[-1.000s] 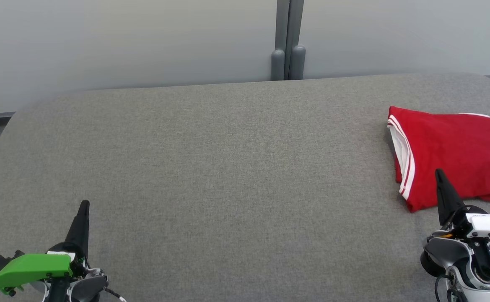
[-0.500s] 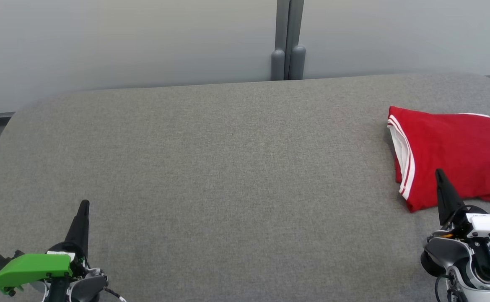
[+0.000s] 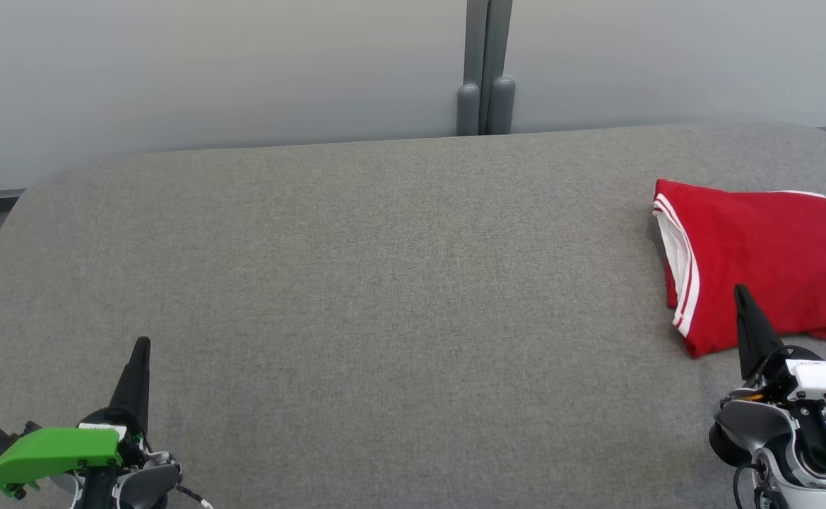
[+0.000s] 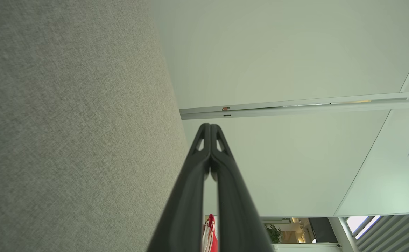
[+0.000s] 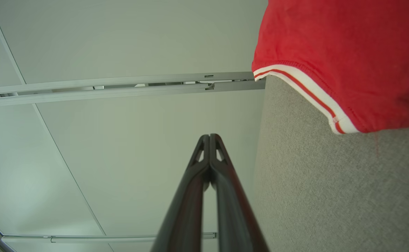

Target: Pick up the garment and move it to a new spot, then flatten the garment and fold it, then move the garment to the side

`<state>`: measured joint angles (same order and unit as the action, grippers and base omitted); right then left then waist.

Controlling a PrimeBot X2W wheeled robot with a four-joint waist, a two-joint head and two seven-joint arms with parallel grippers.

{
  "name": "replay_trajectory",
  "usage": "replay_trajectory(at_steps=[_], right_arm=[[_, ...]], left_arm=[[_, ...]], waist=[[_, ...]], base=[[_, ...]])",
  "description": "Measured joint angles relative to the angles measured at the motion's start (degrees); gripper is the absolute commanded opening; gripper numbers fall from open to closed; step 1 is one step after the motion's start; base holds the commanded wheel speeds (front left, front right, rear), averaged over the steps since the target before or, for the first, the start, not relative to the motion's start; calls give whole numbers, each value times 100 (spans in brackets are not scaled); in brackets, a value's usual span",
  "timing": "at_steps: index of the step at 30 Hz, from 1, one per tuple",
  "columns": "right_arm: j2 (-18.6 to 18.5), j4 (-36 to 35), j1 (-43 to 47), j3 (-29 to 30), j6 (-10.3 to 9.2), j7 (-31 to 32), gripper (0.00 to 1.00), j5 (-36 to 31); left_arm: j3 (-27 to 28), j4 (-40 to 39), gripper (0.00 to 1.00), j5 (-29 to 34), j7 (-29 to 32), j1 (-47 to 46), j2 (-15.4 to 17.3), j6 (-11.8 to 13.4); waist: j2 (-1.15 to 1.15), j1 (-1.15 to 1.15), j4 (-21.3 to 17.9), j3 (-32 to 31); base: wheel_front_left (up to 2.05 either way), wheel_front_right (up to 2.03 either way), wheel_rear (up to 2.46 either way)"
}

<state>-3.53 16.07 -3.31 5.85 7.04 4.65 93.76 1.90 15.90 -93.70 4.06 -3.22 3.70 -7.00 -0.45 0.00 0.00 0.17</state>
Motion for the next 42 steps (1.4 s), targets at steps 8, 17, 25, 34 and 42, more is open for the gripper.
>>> replay_trajectory(at_steps=[8,17,25,34,42], right_arm=[[0,0,0,3,0,1,0,-1],[1,-1,0,4,0,1,0,-1],[1,-1,0,8,0,1,0,-1],[2,-2,0,13,0,1,0,-1],[2,-2,0,16,0,2,0,-1]], left_arm=[[1,-1,0,0,0,0,-1,-1],[3,-2,0,0,0,0,-2,-1],[5,-3,0,0,0,0,-3,-2],[9,-4,0,0,1,0,-3,-2],[11,-5,0,0,1,0,-4,-2]], waist=[[0,0,0,0],[0,0,0,0],[0,0,0,1],[0,0,0,1],[0,0,0,1]], base=[[0,0,0],[0,0,0],[0,0,0],[0,0,0],[0,0,0]])
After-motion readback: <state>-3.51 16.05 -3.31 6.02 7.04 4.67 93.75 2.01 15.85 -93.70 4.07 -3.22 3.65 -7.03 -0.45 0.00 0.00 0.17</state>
